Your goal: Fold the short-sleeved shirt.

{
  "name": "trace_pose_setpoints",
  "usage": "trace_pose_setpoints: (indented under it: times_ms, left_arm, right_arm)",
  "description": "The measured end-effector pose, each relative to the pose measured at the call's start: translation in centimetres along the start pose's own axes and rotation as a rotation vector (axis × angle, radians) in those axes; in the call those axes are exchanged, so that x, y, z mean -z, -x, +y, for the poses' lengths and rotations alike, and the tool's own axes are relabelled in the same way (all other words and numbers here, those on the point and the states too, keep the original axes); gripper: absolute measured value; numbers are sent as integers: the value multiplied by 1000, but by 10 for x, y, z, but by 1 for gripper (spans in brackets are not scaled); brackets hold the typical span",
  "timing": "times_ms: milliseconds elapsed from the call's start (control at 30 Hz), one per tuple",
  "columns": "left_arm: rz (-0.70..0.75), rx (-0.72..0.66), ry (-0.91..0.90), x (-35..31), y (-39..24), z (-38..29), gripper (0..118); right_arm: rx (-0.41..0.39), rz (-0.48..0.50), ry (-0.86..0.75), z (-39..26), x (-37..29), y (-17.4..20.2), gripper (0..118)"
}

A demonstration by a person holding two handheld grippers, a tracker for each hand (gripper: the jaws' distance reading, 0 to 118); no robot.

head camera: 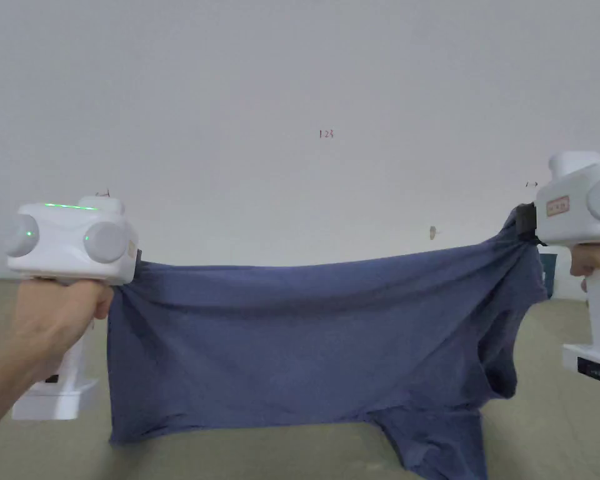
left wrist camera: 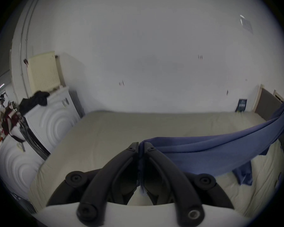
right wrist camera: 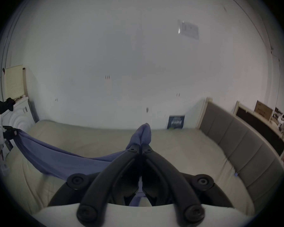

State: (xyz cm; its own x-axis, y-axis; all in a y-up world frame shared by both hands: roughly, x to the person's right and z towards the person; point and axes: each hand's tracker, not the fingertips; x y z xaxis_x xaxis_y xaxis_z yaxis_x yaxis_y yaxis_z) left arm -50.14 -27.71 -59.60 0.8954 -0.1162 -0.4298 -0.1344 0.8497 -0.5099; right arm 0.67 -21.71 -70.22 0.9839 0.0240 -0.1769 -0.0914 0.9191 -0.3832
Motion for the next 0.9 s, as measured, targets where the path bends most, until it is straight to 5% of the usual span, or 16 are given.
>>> trace_pose_setpoints:
  times_ms: [267, 400, 600, 900]
  left_arm:
    - [-67, 112, 137, -7, 16, -150, 5]
    - [-113, 125, 171, -54, 36, -213, 5]
    - [-165, 69, 216, -127, 76, -282, 5]
    - [-206, 40, 263, -228, 118, -363, 5]
  right_arm:
    - [43, 84, 271, -179, -52, -20, 2]
    - [44, 81, 278, -247, -116, -27, 2]
    - [20, 134, 314, -317, -221, -30, 2]
    - [102, 151, 323, -376, -322, -52, 2]
